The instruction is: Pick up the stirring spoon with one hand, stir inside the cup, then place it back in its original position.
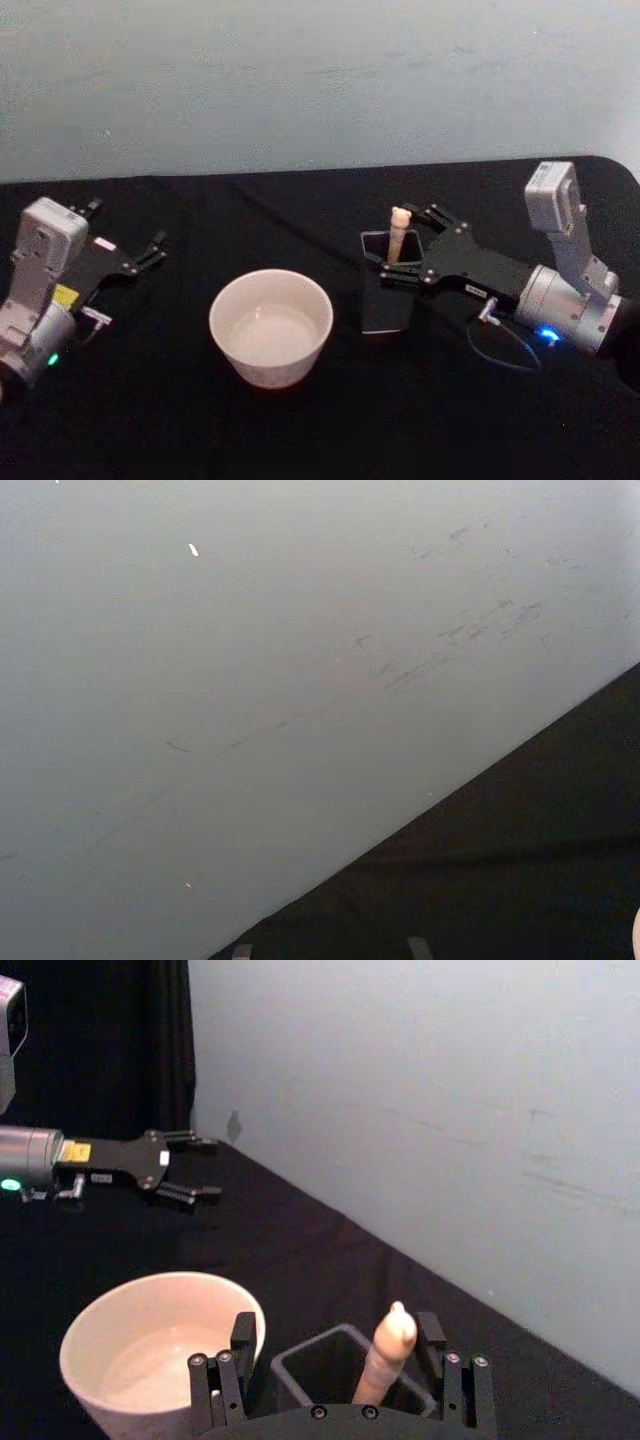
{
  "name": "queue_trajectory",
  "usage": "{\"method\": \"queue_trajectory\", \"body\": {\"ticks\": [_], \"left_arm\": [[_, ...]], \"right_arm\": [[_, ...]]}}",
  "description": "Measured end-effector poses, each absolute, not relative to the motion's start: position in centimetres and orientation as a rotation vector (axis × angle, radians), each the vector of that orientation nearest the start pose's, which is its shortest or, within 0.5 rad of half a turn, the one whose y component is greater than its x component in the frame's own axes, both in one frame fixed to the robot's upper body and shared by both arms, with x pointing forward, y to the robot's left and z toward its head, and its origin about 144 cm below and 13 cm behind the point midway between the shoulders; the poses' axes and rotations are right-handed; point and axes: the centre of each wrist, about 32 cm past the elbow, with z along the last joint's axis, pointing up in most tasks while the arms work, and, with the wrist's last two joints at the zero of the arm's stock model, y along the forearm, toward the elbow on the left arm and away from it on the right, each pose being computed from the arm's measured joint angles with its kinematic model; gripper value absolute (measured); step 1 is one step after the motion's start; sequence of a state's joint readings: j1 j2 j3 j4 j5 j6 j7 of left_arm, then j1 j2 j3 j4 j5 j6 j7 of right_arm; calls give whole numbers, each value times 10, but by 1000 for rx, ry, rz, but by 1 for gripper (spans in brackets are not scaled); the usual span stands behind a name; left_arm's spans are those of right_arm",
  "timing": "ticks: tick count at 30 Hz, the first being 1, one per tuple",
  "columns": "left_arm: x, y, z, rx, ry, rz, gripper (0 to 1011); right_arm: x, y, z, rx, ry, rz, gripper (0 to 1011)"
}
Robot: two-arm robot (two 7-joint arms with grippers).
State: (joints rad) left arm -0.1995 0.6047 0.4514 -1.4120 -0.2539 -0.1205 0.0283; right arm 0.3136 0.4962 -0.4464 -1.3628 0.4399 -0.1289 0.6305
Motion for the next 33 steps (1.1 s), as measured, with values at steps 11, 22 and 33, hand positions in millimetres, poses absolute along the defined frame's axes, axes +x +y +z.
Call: {"method": "queue_trajectory", "body": {"ticks": [11,22,33], "left_arm": [[489,310,1140,304,-285,1248,1001],[489,310,1140,304,-285,1248,1001],[489,310,1140,304,-285,1248,1001]], "right_arm": [[527,-284,1193,51,-235,-759,1000],[527,-288,1180,-32,-229,-1146,1000],[525,-282,1141,-198,-93,-1203,1000]]}}
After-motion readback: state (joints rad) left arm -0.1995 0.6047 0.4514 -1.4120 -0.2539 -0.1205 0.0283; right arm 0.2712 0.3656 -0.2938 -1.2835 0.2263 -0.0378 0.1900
